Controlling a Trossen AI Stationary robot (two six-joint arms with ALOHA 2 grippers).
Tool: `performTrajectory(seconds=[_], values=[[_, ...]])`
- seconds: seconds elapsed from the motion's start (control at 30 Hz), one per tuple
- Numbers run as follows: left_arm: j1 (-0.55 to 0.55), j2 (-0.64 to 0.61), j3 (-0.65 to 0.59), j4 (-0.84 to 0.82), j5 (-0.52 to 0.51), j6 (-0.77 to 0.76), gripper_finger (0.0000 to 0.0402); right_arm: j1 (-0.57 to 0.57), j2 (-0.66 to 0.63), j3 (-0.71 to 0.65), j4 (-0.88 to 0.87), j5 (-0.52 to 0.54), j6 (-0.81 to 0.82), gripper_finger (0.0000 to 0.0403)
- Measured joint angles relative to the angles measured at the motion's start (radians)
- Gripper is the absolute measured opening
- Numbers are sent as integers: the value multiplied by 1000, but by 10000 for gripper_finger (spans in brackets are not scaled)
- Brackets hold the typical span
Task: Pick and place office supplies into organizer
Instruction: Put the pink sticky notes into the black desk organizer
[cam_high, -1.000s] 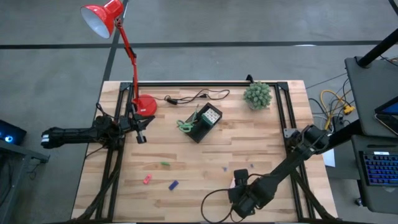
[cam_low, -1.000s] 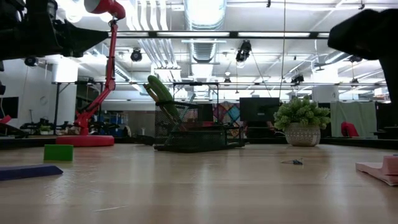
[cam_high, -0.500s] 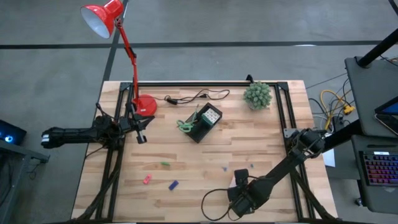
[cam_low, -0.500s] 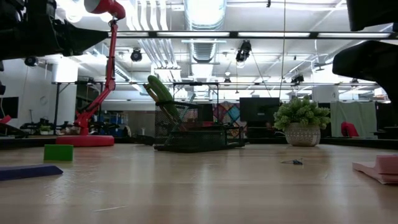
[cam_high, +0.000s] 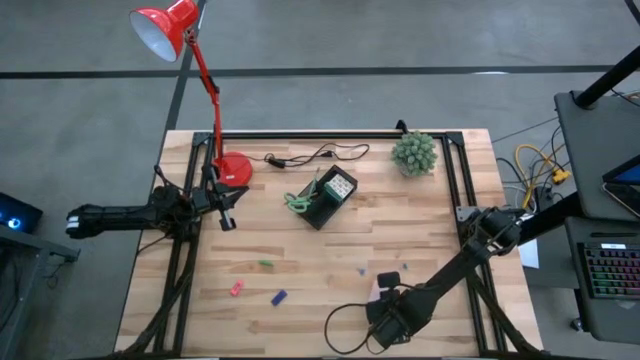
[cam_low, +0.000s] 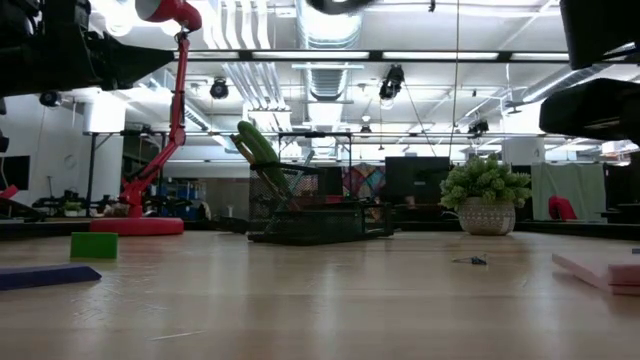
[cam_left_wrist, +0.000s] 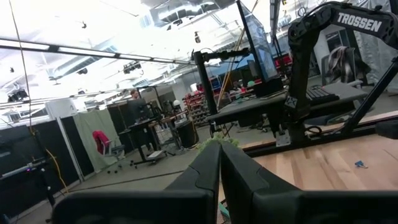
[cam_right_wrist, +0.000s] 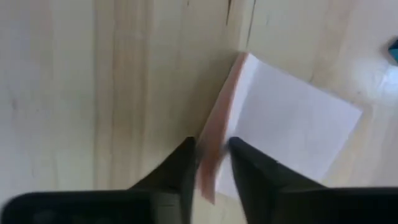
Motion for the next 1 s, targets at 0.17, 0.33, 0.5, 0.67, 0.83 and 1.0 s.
performTrajectory(seconds=[0.17,0.33,0.5,0.67,0.83,1.0], values=[[0,1,0,0,0,0,0,-5,-1,-1,0,-27,-15,17],[0,0,0,0,0,0,0,-9,-1,-1,-3,-26,-21,9],[0,0,0,0,0,0,0,-13,-12,-2,-28,-13,-21,8],[0,0,0,0,0,0,0,-13,-47,-2,-36,33,-20,8],[0,0,0,1,0,0,0,-16,-91,-2,-42,96,-18,8],[0,0,0,0,0,0,0,-18,-134,-2,-49,183,-26,8]])
